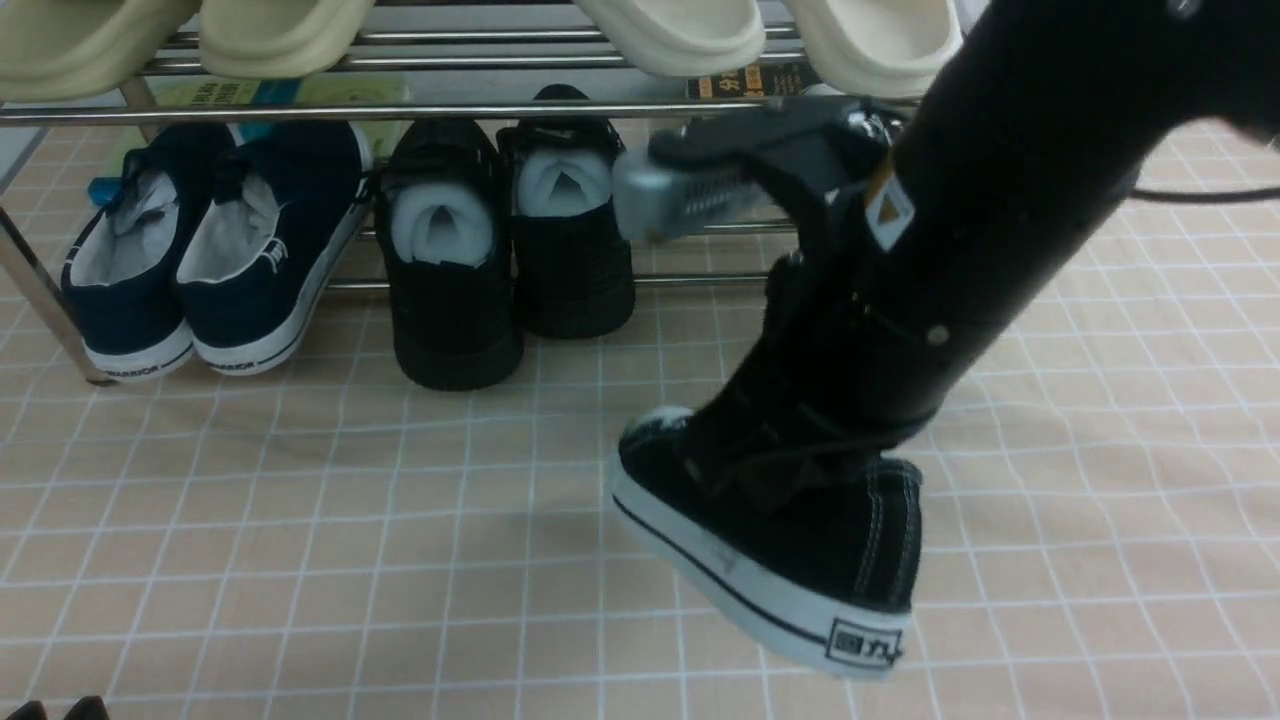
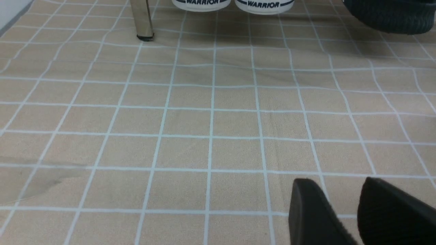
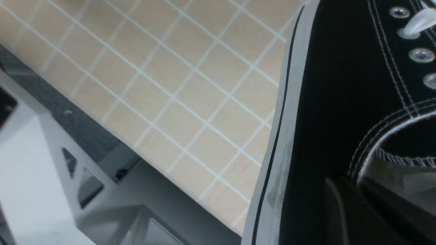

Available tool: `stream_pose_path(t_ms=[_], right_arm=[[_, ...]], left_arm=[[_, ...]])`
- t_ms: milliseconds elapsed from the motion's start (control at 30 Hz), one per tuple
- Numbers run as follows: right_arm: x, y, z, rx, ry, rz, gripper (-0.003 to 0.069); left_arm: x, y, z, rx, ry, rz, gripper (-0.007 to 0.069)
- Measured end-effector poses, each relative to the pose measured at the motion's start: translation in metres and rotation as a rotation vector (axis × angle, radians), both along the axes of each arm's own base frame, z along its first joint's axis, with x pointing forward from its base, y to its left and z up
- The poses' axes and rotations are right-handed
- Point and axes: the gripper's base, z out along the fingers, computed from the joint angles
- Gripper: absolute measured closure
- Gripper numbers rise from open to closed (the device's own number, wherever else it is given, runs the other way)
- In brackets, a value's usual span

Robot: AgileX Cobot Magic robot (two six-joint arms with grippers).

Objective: Take the shoes off the shelf from the light coffee tablecloth by hand.

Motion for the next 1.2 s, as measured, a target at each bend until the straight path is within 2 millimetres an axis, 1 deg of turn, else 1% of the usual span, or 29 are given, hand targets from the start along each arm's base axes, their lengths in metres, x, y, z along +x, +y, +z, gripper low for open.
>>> stream_pose_path(t_ms=[100,200,333,433,533,567,600,667,700,733,767,833,933,1000,1033,1067,1100,1200], right_arm=[[0.007,0.001,-0.015,-0.068,-0.033,-0.027,0.0645],[0.017,0.002,-0.021,-0.083,-0.086,-0.081,0.0645],[0.037,0.005,-0.031,-0.127,-0.213,-0.171,0.0645],[0.048,0.008,-0.043,-0.158,-0.249,-0.213,0.0643],[0.057,0.016,-0.061,-0.18,-0.248,-0.241,0.0642],[0.058,0.017,-0.063,-0.18,-0.249,-0.242,0.0641],[0.063,0.021,-0.074,-0.187,-0.242,-0.255,0.0639],[0.067,0.026,-0.087,-0.193,-0.218,-0.281,0.0634],[0.067,0.027,-0.089,-0.195,-0.215,-0.284,0.0632],[0.068,0.031,-0.099,-0.199,-0.181,-0.307,0.0618],[0.068,0.032,-0.103,-0.201,-0.168,-0.314,0.061],[0.069,0.035,-0.11,-0.203,-0.151,-0.319,0.0567],[0.068,0.038,-0.11,-0.18,-0.12,-0.332,0.0474],[0.068,0.04,-0.102,-0.16,-0.081,-0.342,0.0384],[0.067,0.04,-0.1,-0.157,-0.075,-0.34,0.0376],[0.068,0.041,-0.094,-0.155,-0.066,-0.333,0.034],[0.07,0.041,-0.081,-0.152,-0.063,-0.323,0.0299],[0.08,0.036,-0.055,-0.15,-0.113,-0.299,0.0252]], left_arm=[[0.0,0.0,0.0,0.002,0.0,0.0,0.0383],[0.0,0.0,0.0,0.002,0.0,0.0,0.0383],[0.0,0.0,0.0,0.012,0.0,0.001,0.0383],[0.0,0.001,0.0,0.017,-0.001,0.001,0.0383],[0.0,0.001,0.0,0.018,-0.001,0.001,0.0383],[0.0,0.001,0.0,0.018,-0.001,0.001,0.0383],[0.0,0.001,0.0,0.018,-0.001,0.001,0.0383],[0.0,0.001,0.0,0.02,-0.001,0.002,0.0383],[0.0,0.001,0.0,0.02,-0.001,0.002,0.0383],[0.0,0.001,0.0,0.021,-0.001,0.002,0.0383],[0.0,0.001,0.0,0.021,-0.001,0.002,0.0383],[0.0,0.001,0.0,0.021,-0.001,0.002,0.0383],[0.0,0.001,0.0,0.021,-0.001,0.002,0.0383],[0.0,0.001,0.0,0.021,-0.001,0.002,0.0383],[0.0,0.001,0.0,0.021,-0.001,0.002,0.0383],[0.0,0.001,0.0,0.021,-0.001,0.002,0.0383],[0.0,0.001,0.0,0.021,-0.001,0.002,0.0383],[0.0,0.001,0.0,0.022,-0.001,0.002,0.0383]])
